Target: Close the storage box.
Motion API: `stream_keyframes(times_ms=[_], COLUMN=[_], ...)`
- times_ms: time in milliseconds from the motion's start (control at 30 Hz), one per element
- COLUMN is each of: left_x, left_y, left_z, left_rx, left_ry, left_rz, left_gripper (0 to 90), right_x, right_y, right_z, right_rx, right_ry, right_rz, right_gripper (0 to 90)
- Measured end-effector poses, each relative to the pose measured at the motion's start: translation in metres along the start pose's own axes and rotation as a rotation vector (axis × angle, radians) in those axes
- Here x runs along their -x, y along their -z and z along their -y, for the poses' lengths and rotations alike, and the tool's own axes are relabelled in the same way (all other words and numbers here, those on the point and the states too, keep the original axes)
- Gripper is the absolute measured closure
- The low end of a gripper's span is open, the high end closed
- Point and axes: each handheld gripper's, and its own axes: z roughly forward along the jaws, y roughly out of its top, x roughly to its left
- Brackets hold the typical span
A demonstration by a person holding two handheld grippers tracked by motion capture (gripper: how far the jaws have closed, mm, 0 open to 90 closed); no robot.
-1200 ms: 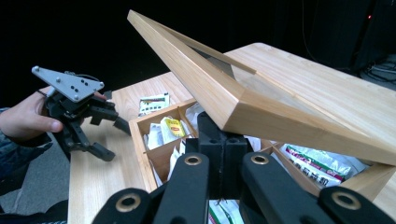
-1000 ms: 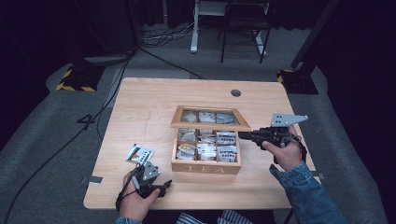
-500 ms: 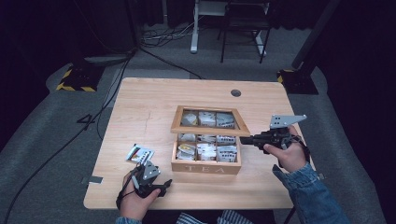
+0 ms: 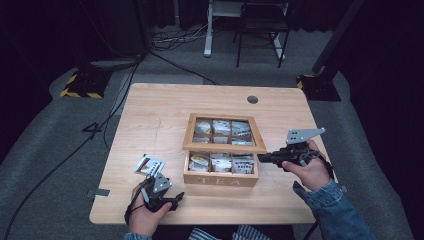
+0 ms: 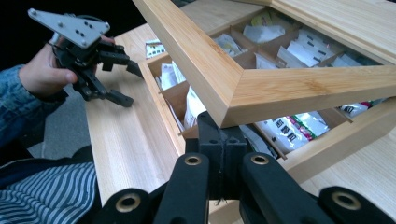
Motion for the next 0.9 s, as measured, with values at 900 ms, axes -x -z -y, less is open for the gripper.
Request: stream_keyframes(times_ms=[900], left_x=[0.000], left_y=[0.000], left_z=[0.000], left_rx=[-0.002], left_ry=[-0.003], left_rz=[-0.002], left_gripper=[26.7], right_x=[-0.005], right_y=[-0.017], right_z=[0.014], right_rx=[-0.237], right_ry=[-0.015], right_rz=[-0.004], right_gripper=[90.0])
